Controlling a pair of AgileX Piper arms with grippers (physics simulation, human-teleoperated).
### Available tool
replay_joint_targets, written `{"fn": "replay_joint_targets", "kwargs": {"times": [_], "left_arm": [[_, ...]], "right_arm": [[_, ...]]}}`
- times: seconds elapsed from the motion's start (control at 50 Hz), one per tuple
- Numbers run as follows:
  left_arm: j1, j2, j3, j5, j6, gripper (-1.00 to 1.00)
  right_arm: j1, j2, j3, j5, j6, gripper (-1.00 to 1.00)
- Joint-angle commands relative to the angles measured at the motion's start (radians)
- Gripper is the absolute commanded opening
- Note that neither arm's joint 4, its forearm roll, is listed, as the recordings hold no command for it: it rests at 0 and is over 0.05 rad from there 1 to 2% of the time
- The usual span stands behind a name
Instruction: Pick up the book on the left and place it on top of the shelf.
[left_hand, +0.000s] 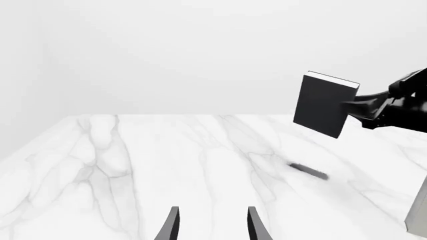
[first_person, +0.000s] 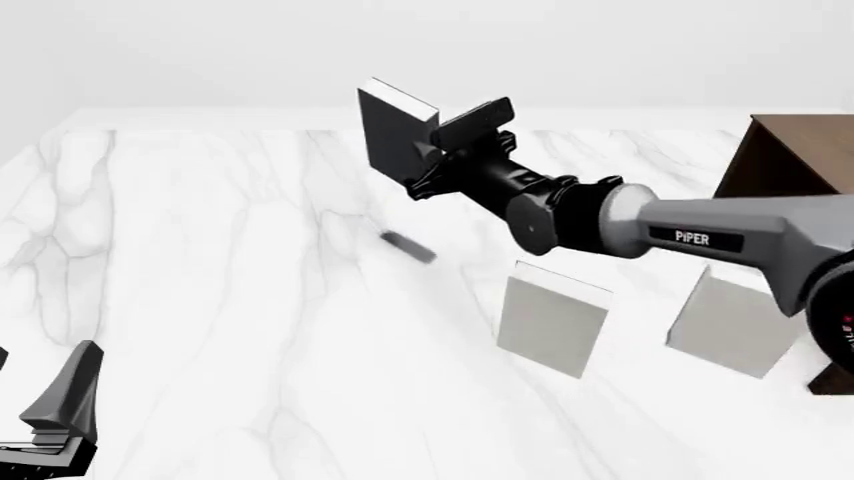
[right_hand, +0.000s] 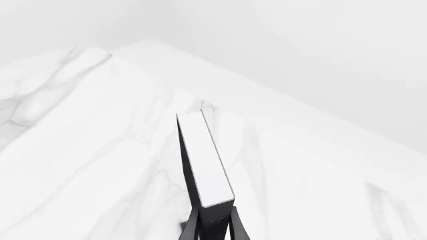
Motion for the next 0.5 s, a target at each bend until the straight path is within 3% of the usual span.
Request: {"fn": "replay_joint_targets", "kwargs": {"times": [0.02, 0.5], "left_arm": [[0.000, 0.000, 0.000, 0.000, 0.000, 1.00], [0.000, 0.000, 0.000, 0.000, 0.000, 1.00]], "right_arm": [[0.002, -0.151, 0.114, -0.010, -0.003, -1.00], [-0.043, -0.467, 0.357, -0.001, -0.038, -1.00]]}}
